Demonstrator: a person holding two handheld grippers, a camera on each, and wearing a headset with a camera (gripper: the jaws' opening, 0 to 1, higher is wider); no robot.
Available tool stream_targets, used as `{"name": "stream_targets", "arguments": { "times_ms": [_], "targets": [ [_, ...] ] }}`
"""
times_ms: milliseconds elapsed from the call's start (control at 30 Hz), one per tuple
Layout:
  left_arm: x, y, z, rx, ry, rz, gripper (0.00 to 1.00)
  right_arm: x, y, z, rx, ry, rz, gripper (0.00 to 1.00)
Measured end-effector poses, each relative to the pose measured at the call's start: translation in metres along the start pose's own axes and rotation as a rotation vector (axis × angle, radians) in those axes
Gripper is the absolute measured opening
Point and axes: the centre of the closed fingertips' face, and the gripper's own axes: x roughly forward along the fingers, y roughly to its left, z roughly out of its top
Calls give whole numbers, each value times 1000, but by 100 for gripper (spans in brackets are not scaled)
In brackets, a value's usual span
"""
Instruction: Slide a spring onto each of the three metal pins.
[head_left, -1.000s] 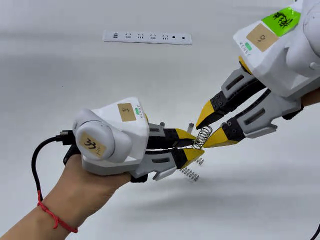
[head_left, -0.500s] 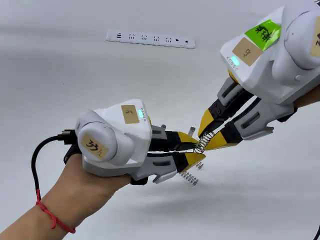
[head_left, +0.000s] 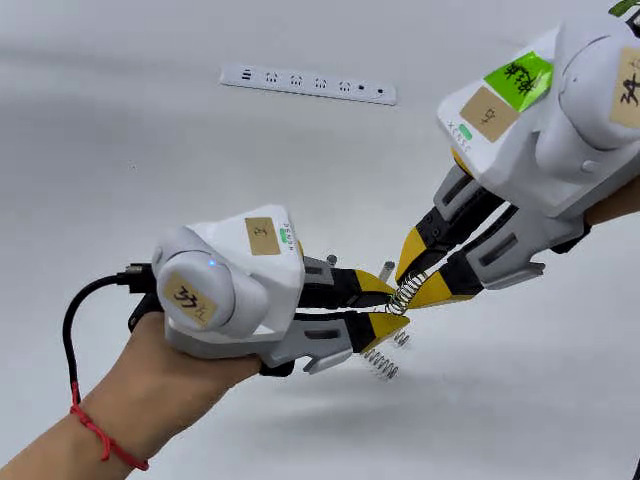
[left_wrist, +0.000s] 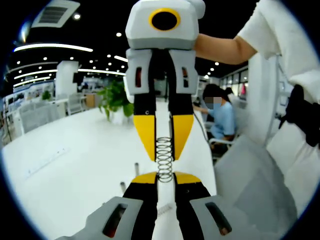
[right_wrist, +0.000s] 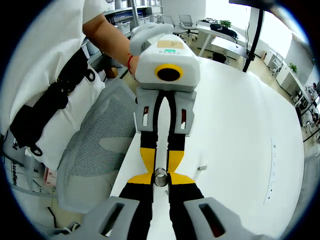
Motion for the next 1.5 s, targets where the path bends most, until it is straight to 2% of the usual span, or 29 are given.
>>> {"name": "stream_targets", "arguments": {
  "times_ms": [233, 333, 467, 667, 833, 967, 1100, 1300, 1433, 1500],
  "targets": [
    [-9, 4, -8, -15, 5, 22, 19, -4, -7, 4, 10, -5, -7, 12],
    [-18, 10, -15, -26, 10, 49, 22, -7, -14, 6, 20, -13, -19, 12],
    [-29, 18, -23, -35, 23, 78, 32, -9, -22, 10, 44, -30, -44, 12],
    [-44, 33, -38, -15, 56, 124, 46, -5, -46, 8, 88, -29, -107, 12],
    [-51, 40, -48, -6, 81, 140, 57, -1, -64, 5, 119, -20, -153, 12],
    [-55, 44, -58, 2, 105, 151, 66, 4, -81, 1, 143, -5, -197, 12],
    [-57, 45, -64, -5, 115, 151, 74, 12, -93, -1, 161, 5, -217, 12],
    [-58, 46, -70, -18, 123, 151, 87, 30, -100, -7, 181, 15, -213, 12],
    [-60, 46, -75, -17, 147, 153, 92, 41, -102, -13, 186, 30, -211, 12],
    [-60, 47, -75, -26, 139, 156, 94, 46, -104, -15, 193, 30, -208, 12]
  ]
}}
